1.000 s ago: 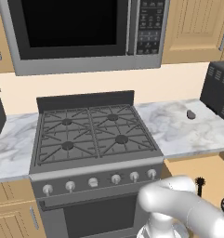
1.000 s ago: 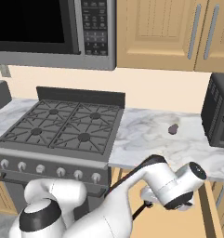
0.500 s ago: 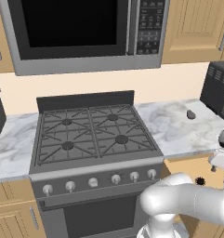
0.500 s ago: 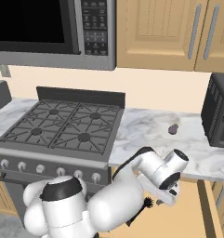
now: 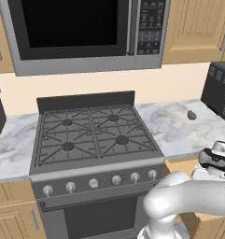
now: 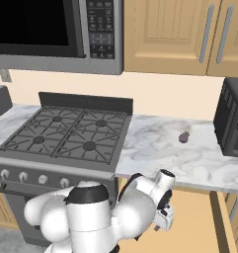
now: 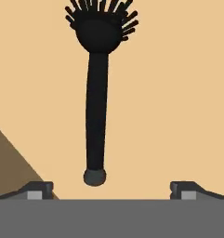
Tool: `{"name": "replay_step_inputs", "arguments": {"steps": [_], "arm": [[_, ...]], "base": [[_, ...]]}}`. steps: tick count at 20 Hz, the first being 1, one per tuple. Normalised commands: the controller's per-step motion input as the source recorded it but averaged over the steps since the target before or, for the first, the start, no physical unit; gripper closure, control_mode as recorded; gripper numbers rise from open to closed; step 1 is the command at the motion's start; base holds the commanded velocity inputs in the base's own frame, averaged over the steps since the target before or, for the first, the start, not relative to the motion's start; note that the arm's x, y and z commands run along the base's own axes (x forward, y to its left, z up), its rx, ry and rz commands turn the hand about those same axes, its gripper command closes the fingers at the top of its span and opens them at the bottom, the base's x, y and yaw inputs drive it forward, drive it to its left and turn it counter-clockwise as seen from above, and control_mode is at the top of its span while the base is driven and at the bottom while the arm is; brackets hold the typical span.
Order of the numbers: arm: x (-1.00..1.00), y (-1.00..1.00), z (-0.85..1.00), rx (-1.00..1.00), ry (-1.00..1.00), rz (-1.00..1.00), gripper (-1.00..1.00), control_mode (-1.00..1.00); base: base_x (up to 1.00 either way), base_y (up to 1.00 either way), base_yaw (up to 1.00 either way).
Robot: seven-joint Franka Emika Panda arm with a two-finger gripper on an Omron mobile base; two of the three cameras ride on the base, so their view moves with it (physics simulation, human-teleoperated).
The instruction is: Pick the dish brush from the drawer and place it on the counter.
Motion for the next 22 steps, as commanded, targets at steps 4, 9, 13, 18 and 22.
{"name": "replay_step_inputs", "arguments": {"steps": [4, 9, 13, 18, 22], "arm": [[0.32, 0.0, -0.57, -0.07, 0.02, -0.03, -1.0, -1.0], [0.18, 0.0, -0.59, -0.07, 0.0, 0.0, -1.0, -1.0], [-0.01, 0.02, -0.65, -0.08, 0.0, 0.0, 1.0, -1.0], [-0.48, 0.12, -0.44, -0.04, 0.0, 0.0, 1.0, -1.0], [-0.98, 0.0, -0.22, 0.0, -0.08, 0.03, 1.0, -1.0]], "base": [[0.0, 0.0, 0.0], [0.0, 0.0, 0.0], [0.0, 0.0, 0.0], [0.0, 0.0, 0.0], [0.0, 0.0, 0.0]]}}
